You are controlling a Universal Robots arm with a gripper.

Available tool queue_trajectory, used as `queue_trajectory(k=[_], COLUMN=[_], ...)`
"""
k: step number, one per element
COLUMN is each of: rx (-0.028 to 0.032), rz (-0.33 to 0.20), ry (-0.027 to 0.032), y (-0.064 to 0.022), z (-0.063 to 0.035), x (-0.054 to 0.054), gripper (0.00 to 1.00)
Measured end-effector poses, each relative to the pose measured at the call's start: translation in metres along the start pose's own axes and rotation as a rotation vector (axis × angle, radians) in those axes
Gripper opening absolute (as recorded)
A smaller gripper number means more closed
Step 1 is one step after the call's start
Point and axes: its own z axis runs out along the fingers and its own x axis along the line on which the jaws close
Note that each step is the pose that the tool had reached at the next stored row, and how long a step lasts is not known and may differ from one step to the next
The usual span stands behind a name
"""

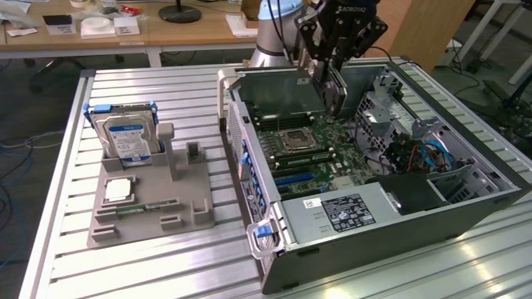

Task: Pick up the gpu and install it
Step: 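Pick up the gpu and move the gpu toward the slot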

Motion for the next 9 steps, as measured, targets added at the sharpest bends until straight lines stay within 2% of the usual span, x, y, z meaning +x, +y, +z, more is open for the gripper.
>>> queue_trajectory(k=[9], rx=[0.0], rz=[0.0], ry=[0.0], y=[0.0018], z=[0.0007], x=[-0.023], gripper=[0.27])
